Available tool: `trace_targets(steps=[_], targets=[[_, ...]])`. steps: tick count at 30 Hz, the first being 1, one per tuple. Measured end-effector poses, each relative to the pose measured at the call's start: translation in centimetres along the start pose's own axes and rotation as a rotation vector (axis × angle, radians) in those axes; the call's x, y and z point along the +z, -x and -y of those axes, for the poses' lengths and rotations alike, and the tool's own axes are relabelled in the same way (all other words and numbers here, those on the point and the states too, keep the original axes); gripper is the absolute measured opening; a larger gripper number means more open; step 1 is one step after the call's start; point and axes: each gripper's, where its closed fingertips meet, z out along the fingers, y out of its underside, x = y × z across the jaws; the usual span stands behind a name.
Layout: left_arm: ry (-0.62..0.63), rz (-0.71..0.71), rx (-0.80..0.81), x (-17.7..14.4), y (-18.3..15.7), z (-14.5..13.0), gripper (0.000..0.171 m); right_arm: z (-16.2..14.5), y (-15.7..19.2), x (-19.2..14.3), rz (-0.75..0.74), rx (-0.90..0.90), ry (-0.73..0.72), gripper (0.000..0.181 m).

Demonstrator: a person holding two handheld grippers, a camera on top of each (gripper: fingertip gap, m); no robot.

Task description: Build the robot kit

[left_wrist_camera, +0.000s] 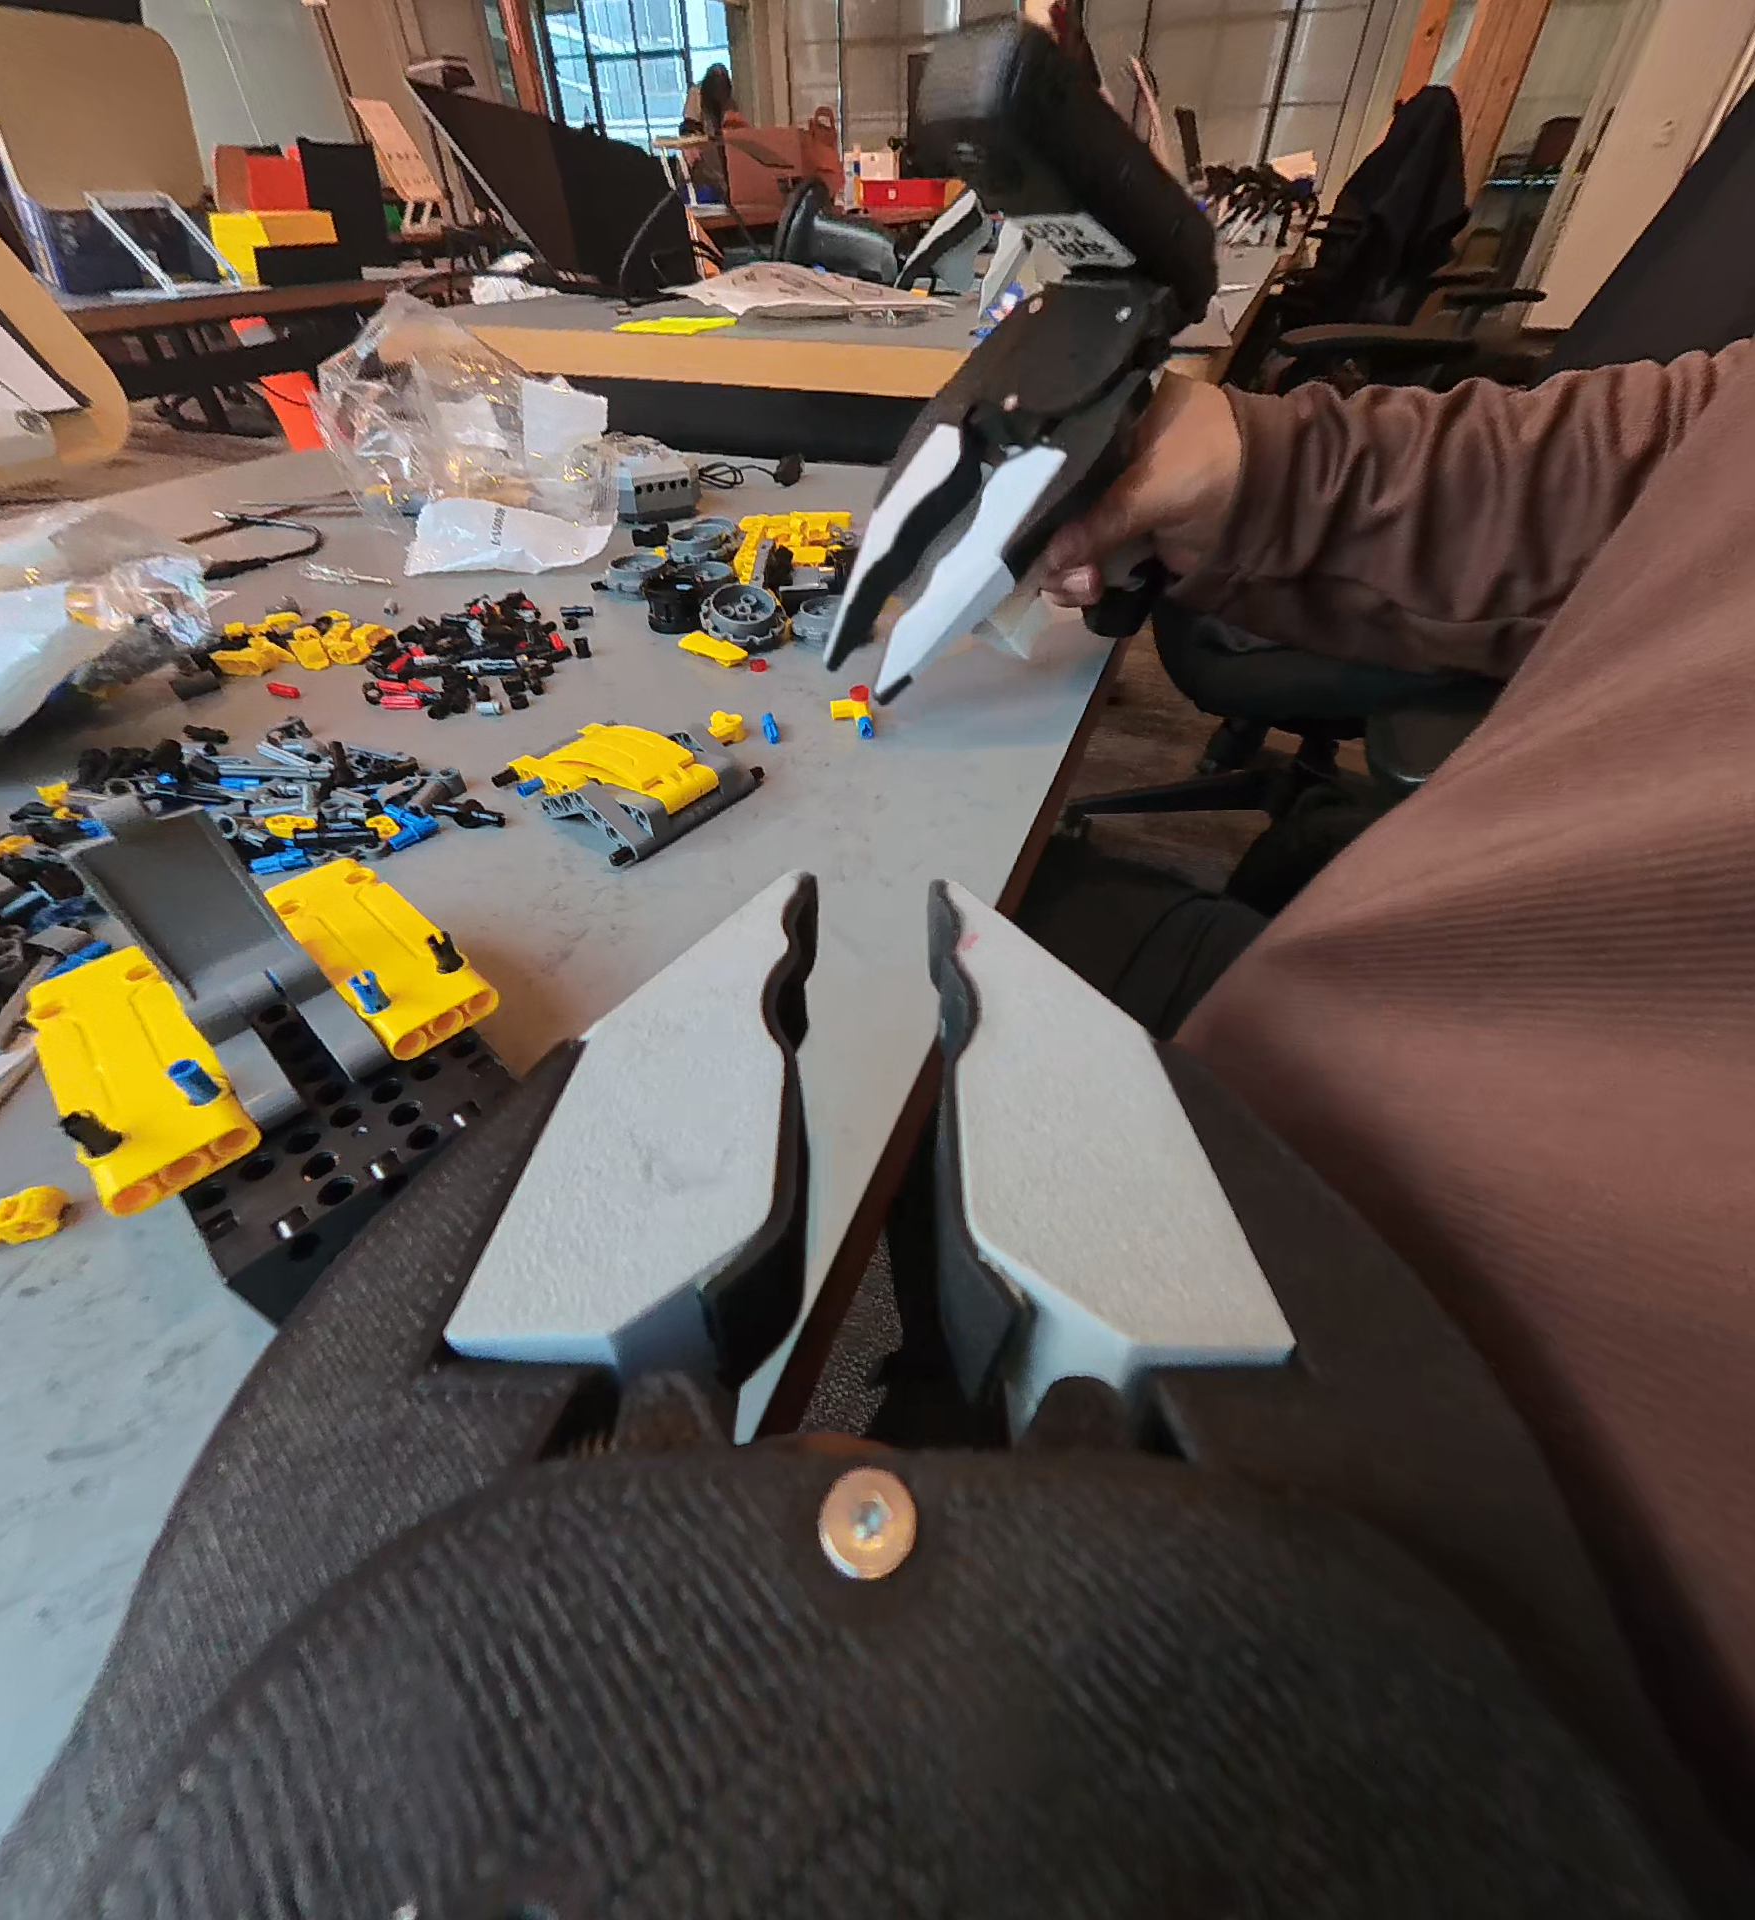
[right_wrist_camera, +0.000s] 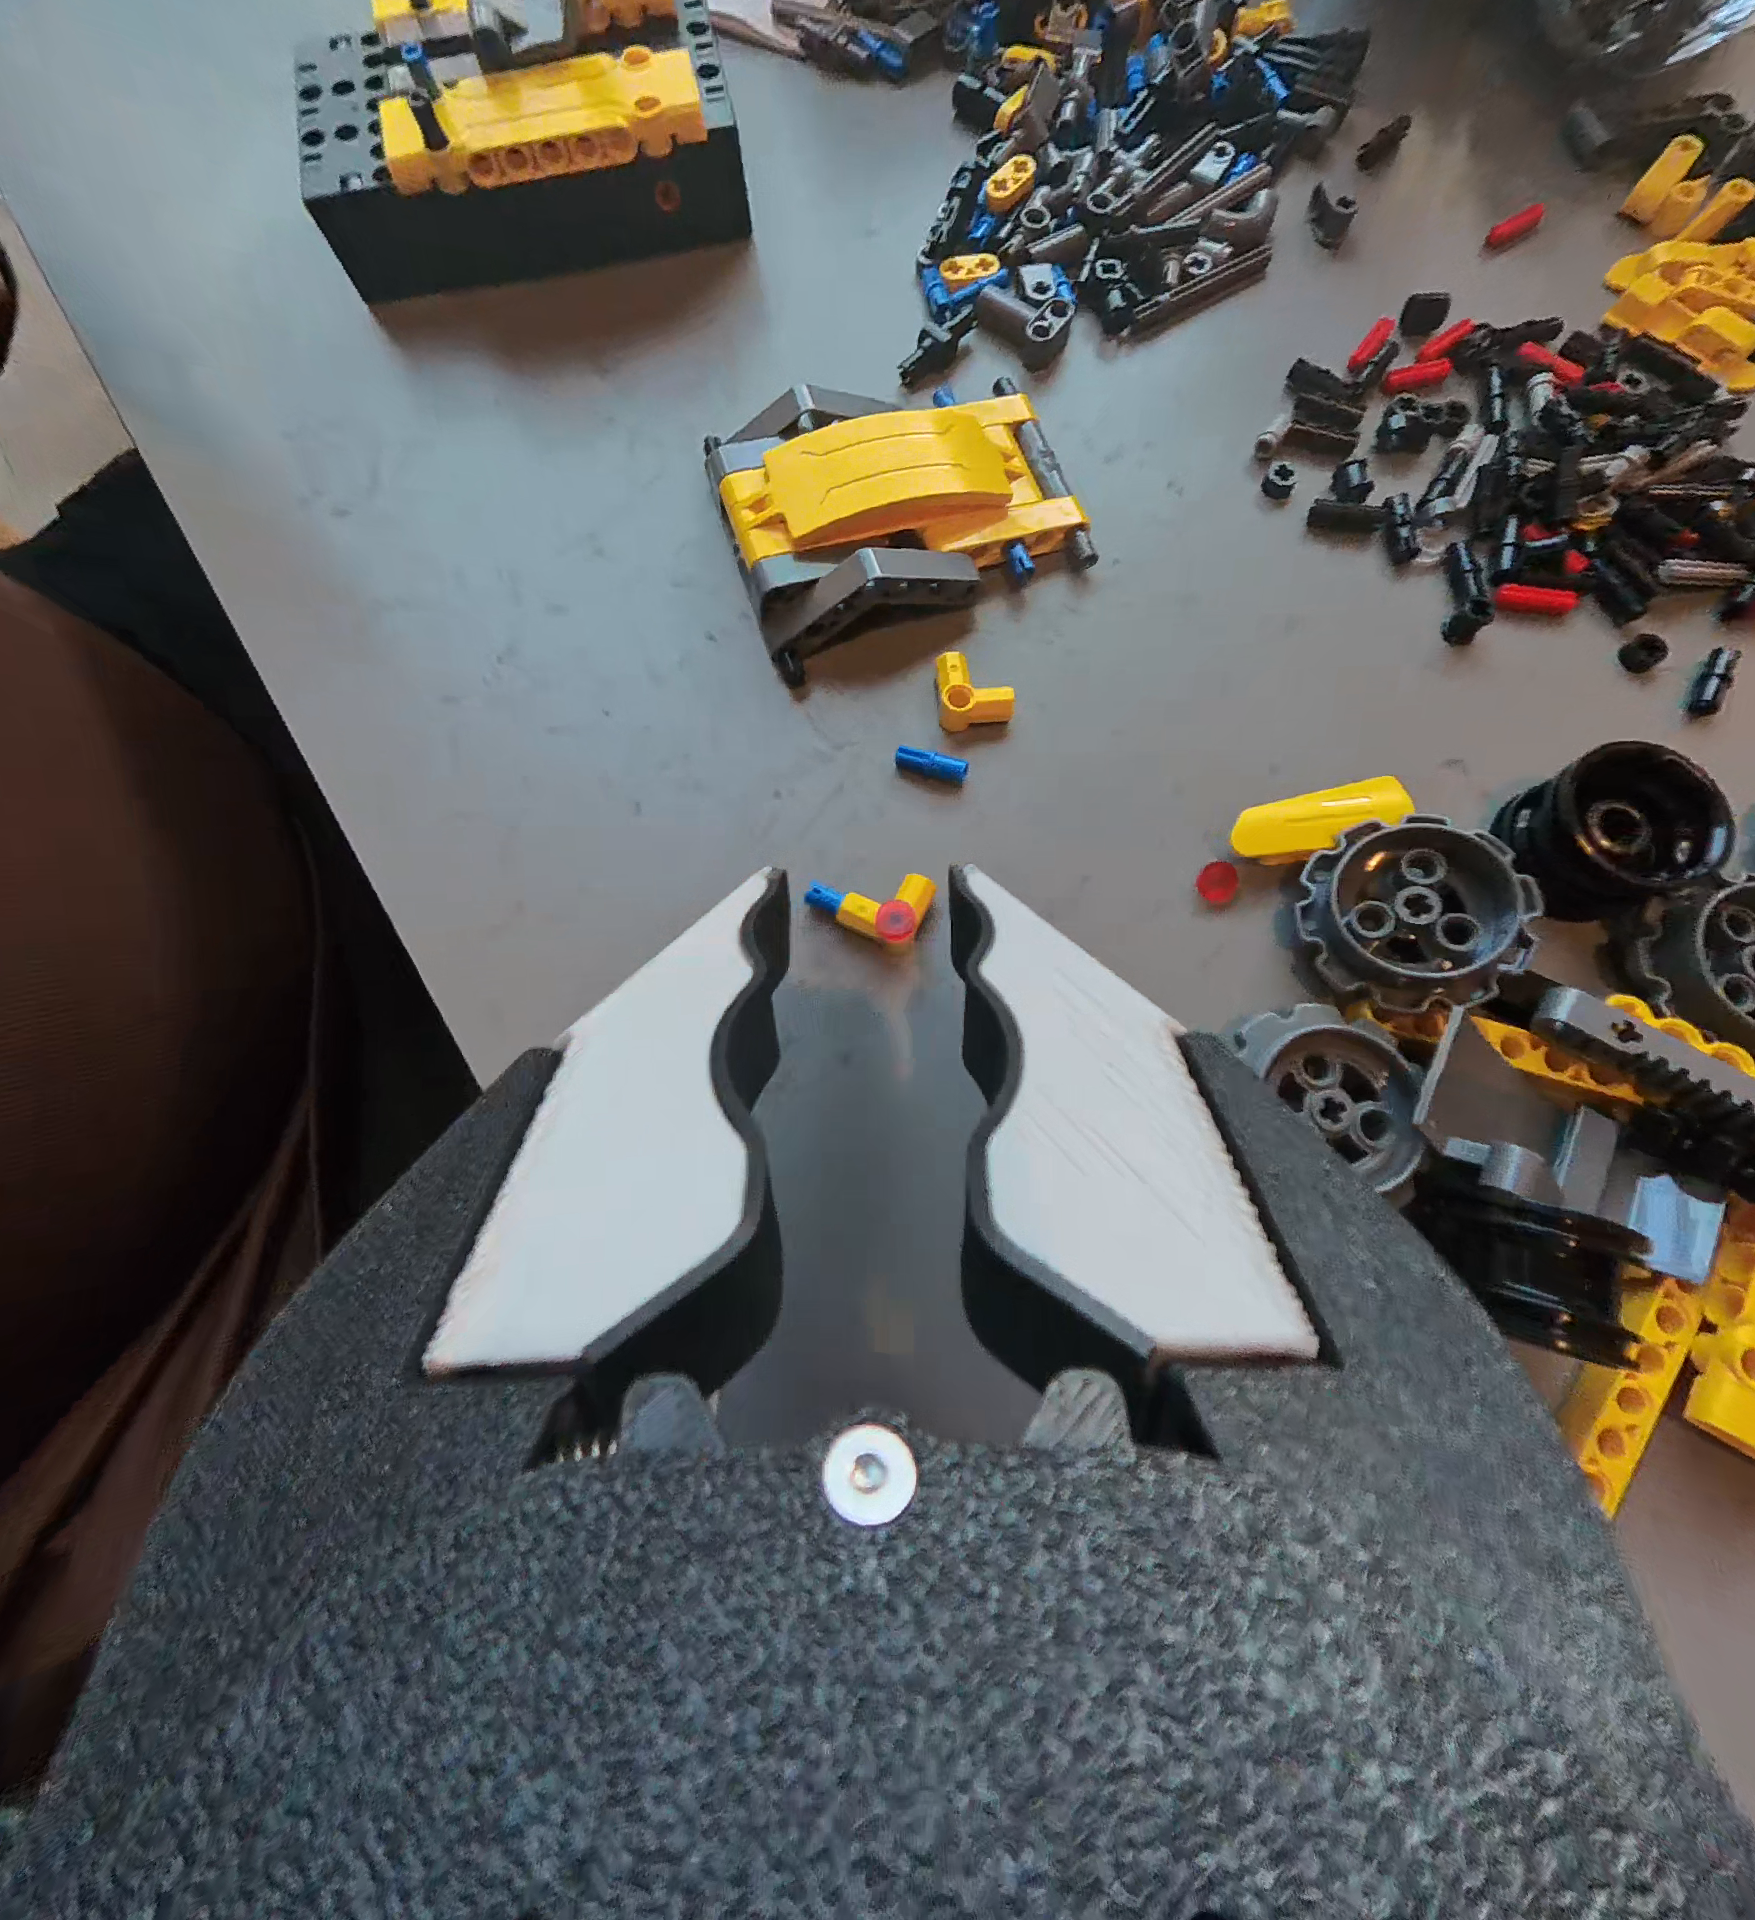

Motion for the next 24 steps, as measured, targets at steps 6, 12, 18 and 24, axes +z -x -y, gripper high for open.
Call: trace_targets(steps=[6,12,18,24], targets=[[0.006,0.037,0.005,-0.7,1.3,0.0,0.018,-1.0,-0.7,0.8,-0.053,-0.037,0.061,0.021],[0.003,0.062,0.021,-1.3,1.9,-0.1,0.017,-1.2,-2.1,0.6,-0.103,-0.003,0.072,0.022],[-0.002,0.059,0.006,-1.6,2.2,-0.6,0.017,-1.1,-2.8,0.6,-0.148,0.026,0.047,0.023],[0.009,0.040,-0.013,-1.1,2.0,-1.4,0.016,0.7,-2.8,-0.1,-0.125,0.075,-0.059,0.023]])
